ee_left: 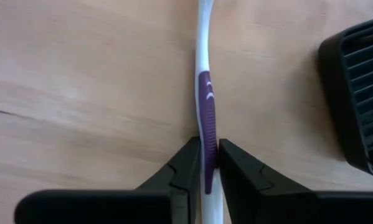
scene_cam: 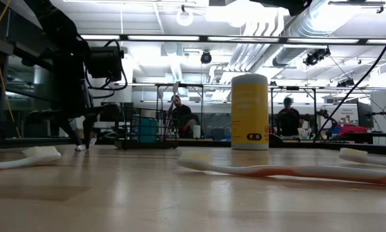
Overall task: Pick & Place toothbrushing station
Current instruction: Put the purple toothbrush into the right section of the wire organizer
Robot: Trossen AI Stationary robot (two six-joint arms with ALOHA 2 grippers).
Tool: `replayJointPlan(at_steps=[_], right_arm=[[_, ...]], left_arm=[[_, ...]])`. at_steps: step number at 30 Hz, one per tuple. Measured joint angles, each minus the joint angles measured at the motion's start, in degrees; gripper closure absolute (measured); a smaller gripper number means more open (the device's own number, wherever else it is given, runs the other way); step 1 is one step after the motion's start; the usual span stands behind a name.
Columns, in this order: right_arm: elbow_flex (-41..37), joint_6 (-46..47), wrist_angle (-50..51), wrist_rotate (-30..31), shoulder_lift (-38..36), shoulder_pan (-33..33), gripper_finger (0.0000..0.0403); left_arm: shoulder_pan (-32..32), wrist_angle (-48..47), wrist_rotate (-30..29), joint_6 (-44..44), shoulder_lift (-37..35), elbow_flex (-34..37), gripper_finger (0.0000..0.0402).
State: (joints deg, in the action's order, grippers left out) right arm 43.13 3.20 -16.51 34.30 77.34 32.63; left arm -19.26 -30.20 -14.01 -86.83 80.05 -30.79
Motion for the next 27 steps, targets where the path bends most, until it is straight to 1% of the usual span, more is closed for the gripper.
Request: replayJointPlan(at_steps=[12, 17, 27], right_arm=[[0.0, 0.0, 0.0, 0.0, 0.0, 0.0, 0.0151], [0.0, -0.1, 0.0, 0.0, 0.0, 0.0, 0.0151], [0.0, -0.3, 0.0, 0.0, 0.0, 0.0, 0.0151]], left_arm=[[-2.8, 0.9, 0.2, 2.9, 0.0, 0.1, 0.0348], [-2.9, 1.5, -0.1, 5.5, 0.0, 0.1, 0.0348], [-3.0, 2.5, -1.0, 8.0, 0.0, 0.2, 0.0348]])
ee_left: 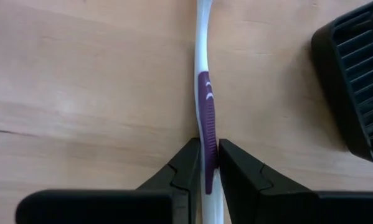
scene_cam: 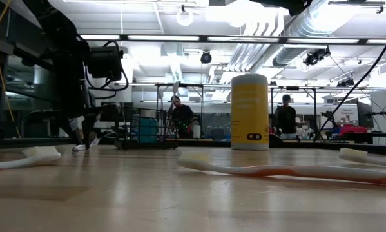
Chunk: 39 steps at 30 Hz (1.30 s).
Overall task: Pick & Place toothbrushing station
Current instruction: Put the purple toothbrush into the right section of the wire organizer
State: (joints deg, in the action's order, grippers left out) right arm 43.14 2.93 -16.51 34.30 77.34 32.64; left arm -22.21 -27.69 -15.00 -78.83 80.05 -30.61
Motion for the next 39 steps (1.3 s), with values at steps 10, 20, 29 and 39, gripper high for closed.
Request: replayJointPlan(at_steps=[10, 20, 29, 39], right_arm=[[0.0, 0.0, 0.0, 0.0, 0.0, 0.0, 0.0151], [0.0, -0.1, 0.0, 0.0, 0.0, 0.0, 0.0151], [0.0, -0.2, 0.0, 0.0, 0.0, 0.0, 0.0151], [0.0, -0.2, 0.0, 0.0, 0.0, 0.0, 0.0151]], left_arm=[[-0.6, 1.0, -0.8, 2.3, 0.0, 0.0, 0.0347], [-1.3, 3.4, -2.1, 5.7, 0.1, 0.0, 0.0347], [-1.3, 2.9, -2.8, 2.9, 0.1, -0.1, 0.035], [-0.4, -0.3, -1.1, 0.8, 0.3, -0.2, 0.0394]])
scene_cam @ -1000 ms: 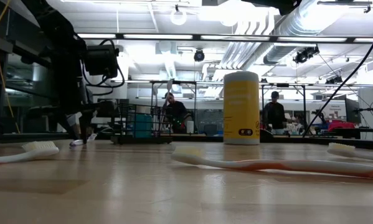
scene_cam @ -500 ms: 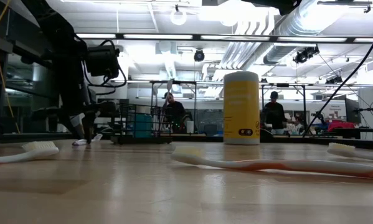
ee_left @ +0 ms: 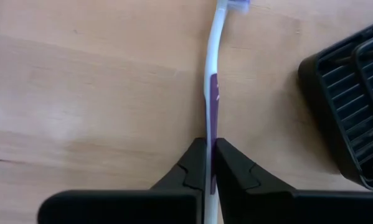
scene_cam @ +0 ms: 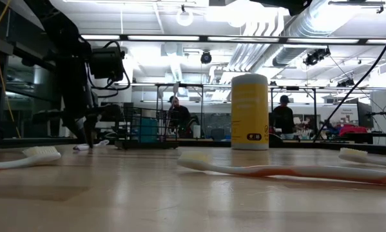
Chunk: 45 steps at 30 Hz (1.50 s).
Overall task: Pick & Place toothbrushing station
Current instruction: Put the purple toothbrush into the right section of the wire organizer
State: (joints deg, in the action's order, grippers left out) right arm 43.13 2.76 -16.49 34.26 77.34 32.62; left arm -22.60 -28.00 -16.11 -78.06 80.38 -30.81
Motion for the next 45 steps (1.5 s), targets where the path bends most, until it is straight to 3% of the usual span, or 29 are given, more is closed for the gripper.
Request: replayJointPlan(at_steps=[10, 19, 24, 39, 45], right_arm=[[0.0, 0.0, 0.0, 0.0, 0.0, 0.0, 0.0151], [0.0, 0.0, 0.0, -0.8, 0.0, 0.0, 0.0151], [0.0, 0.0, 0.0, -1.6, 0.0, 0.0, 0.0151], [0.0, 0.0, 0.0, -1.6, 0.0, 0.0, 0.0151], [0.0, 0.0, 0.0, -1.6, 0.0, 0.0, 0.0151]], left_arm=[[0.6, -0.8, 2.4, -0.4, -0.1, 0.0, 0.0393], [1.8, -1.0, 0.9, 0.2, 0.0, 0.1, 0.0316], [1.8, -0.9, -1.1, 0.2, 0.0, 0.1, 0.0292], [0.3, -0.6, -4.8, 0.2, 0.0, 0.2, 0.0289], [0.3, -1.2, -3.5, 0.0, 0.8, 0.2, 0.0317]])
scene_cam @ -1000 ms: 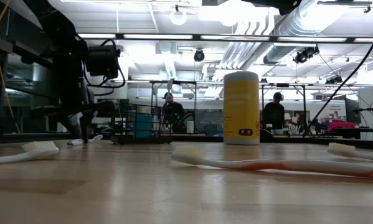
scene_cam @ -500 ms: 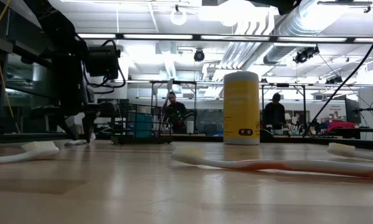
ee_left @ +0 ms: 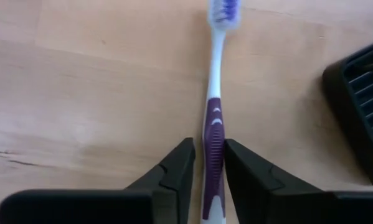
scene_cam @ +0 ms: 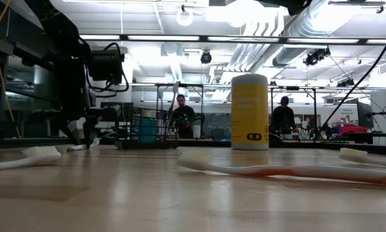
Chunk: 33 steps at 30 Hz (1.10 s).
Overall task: Pick & Place toothbrushing station
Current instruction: Put the purple toothbrush into the right section of the wire organizer
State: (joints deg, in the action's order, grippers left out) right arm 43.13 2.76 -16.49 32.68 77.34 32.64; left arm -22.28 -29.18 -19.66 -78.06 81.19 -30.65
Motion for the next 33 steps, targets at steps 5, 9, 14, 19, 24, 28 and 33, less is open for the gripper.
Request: replayJointPlan(at_steps=[5, 9, 14, 19, 24, 28, 33], right_arm=[[0.0, 0.0, 0.0, -0.1, 0.0, 0.0, 0.0151], [0.0, 0.0, 0.0, -0.1, 0.0, 0.0, 0.0151], [0.0, 0.0, 0.0, -0.1, 0.0, 0.0, 0.0151], [0.0, 0.0, -0.1, -0.1, 0.0, 0.0, 0.0151], [0.0, 0.0, -0.2, -0.1, 0.0, 0.0, 0.0151], [0.0, 0.0, -0.2, -0.1, 0.0, 0.0, 0.0151], [0.0, 0.0, -0.2, -0.1, 0.0, 0.0, 0.0151]], left_arm=[[0.0, -0.9, 0.5, -0.3, 3.3, -0.3, 0.037], [0.5, -1.0, 0.7, -1.2, 4.1, -0.4, 0.0389], [0.9, -1.0, 1.5, -1.4, 3.3, -0.3, 0.0391], [1.1, -0.5, 1.2, -1.5, 3.3, -0.3, 0.038], [1.1, 0.1, 1.3, -2.1, 3.4, -0.2, 0.0327], [1.1, 0.3, 1.9, -2.2, 3.4, -0.2, 0.031], [1.1, -0.2, 2.4, -2.6, 3.4, -0.2, 0.0345]])
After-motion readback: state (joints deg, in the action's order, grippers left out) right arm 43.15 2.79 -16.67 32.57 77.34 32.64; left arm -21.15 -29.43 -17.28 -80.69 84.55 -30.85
